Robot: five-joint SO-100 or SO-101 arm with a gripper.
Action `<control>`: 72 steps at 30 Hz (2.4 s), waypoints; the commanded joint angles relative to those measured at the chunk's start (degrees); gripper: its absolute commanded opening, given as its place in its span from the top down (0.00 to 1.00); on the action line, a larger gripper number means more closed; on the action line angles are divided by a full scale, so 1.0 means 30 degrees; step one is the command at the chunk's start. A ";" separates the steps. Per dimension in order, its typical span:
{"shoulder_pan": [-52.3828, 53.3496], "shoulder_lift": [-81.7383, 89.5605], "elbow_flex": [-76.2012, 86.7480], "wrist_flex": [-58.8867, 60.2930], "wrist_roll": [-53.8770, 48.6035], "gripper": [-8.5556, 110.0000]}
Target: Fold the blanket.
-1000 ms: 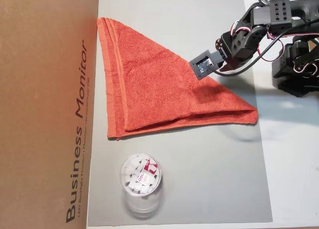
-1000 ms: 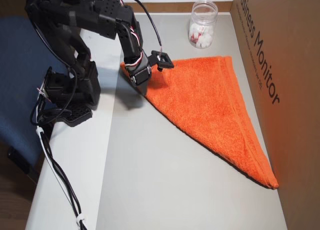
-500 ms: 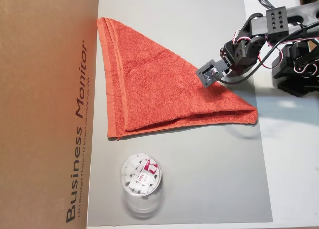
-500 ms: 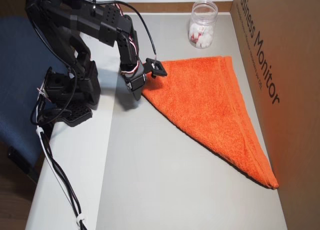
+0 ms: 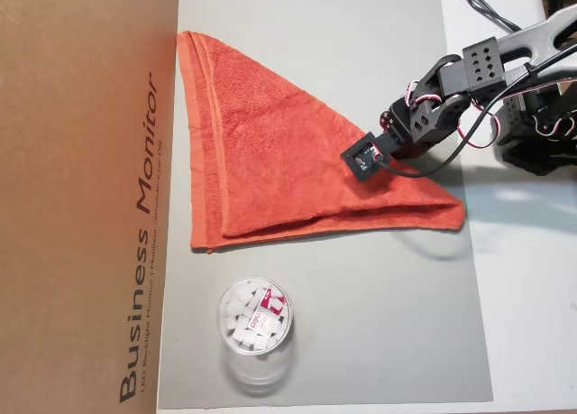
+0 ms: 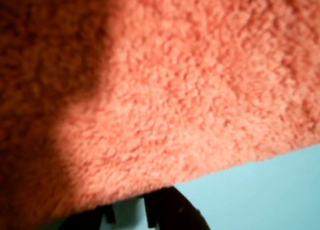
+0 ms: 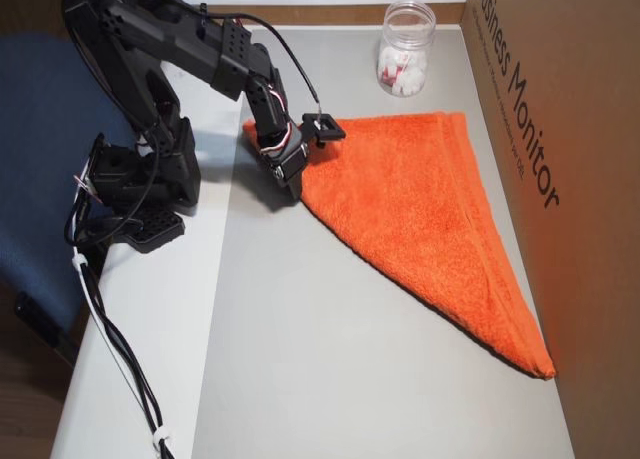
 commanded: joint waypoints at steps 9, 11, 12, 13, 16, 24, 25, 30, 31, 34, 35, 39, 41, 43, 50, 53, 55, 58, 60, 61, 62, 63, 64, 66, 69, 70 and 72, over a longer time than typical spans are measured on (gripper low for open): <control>-0.1729 -0.1201 -0.0498 -0.2871 0.0117 0.93; -0.1729 -0.1230 -0.0498 -0.2871 0.0117 0.93; -0.1729 -0.1230 -0.0498 -0.2871 0.0117 0.93; -0.1729 -0.1230 -0.0498 -0.2871 0.0117 0.93; -0.1729 -0.1143 -0.0498 -0.2871 0.0117 0.93; -0.2021 0.2168 0.0352 -0.2402 -0.0205 0.92; -0.2051 0.2754 0.0703 -0.2373 -0.0205 0.92; -0.2051 0.6064 0.2549 -0.2285 -0.0234 0.92; -0.2051 0.6709 0.2871 -0.2285 -0.0234 0.92; -0.2021 0.8584 0.3838 -0.2256 -0.0645 0.92; -0.1992 0.9170 0.4189 -0.2256 -0.1143 0.92; -0.1729 1.1279 0.5244 -0.2227 -0.3340 0.92; -0.1758 1.2246 0.5449 -0.1729 -0.4131 0.92; -0.1934 1.2744 0.5244 -0.0645 -0.4600 0.92; -0.2051 1.3418 0.4014 0.2988 -0.8262 0.91; -0.2461 1.3389 0.2959 0.5156 -0.8760 0.87; -0.3018 1.3389 0.2256 0.6387 -0.8613 0.85; -0.4219 1.3389 0.1670 0.7324 -0.8555 0.85; -0.5039 1.3389 0.1582 0.7412 -0.8525 0.85; -0.5420 1.3389 0.1582 0.7324 -0.8525 0.85; -0.5801 1.3389 0.1582 0.7266 -0.8525 0.85; -0.6182 1.3359 0.1670 0.7207 -0.8525 0.85; -0.6592 1.3359 0.1758 0.7178 -0.8525 0.85; -0.7383 1.3330 0.1904 0.7148 -0.8525 0.85; -0.8467 1.2422 0.1816 0.7119 -0.8525 0.85; -0.8789 1.1924 0.1641 0.7119 -0.8525 0.85; -0.9316 1.0869 0.1289 0.6855 -0.8525 0.85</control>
